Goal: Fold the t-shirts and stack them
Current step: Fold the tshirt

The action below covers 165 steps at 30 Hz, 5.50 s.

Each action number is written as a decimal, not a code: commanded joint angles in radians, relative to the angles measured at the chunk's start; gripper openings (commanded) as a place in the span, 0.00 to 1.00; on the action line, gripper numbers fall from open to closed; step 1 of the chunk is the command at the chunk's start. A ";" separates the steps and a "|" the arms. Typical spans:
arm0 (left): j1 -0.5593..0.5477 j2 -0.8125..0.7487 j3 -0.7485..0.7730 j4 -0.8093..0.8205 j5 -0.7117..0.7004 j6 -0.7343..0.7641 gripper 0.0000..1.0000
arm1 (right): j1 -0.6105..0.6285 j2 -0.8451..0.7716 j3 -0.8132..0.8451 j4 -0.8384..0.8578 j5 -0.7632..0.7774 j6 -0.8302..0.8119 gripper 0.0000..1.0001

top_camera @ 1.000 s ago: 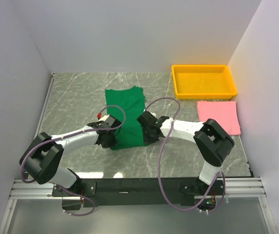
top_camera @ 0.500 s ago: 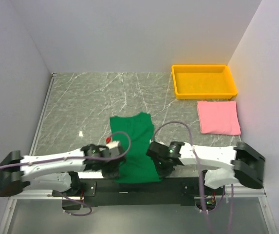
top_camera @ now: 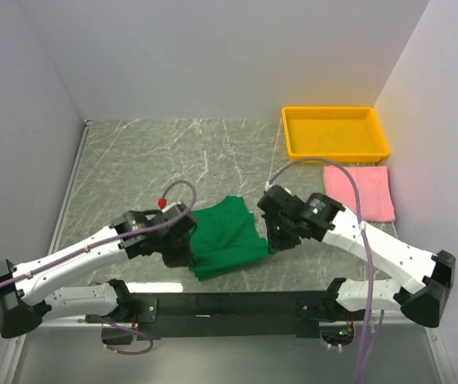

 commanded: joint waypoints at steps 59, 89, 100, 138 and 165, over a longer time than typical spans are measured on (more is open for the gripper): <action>0.586 -0.007 -0.269 0.758 0.075 0.354 0.64 | -0.409 0.417 0.050 0.996 -0.480 -0.420 0.48; 0.824 0.490 -0.137 1.092 0.089 0.347 0.66 | -0.593 0.690 -0.057 1.540 -0.848 0.031 0.45; 0.651 0.072 -0.338 0.845 0.026 0.302 0.69 | -0.590 0.438 -0.437 1.604 -0.852 0.016 0.42; 0.686 0.167 -0.527 0.840 0.049 0.271 0.01 | -0.468 0.518 -0.442 1.324 -0.678 -0.042 0.12; 0.731 -0.043 -0.426 0.567 -0.053 0.317 0.55 | -0.534 0.380 -0.560 1.256 -0.664 -0.055 0.46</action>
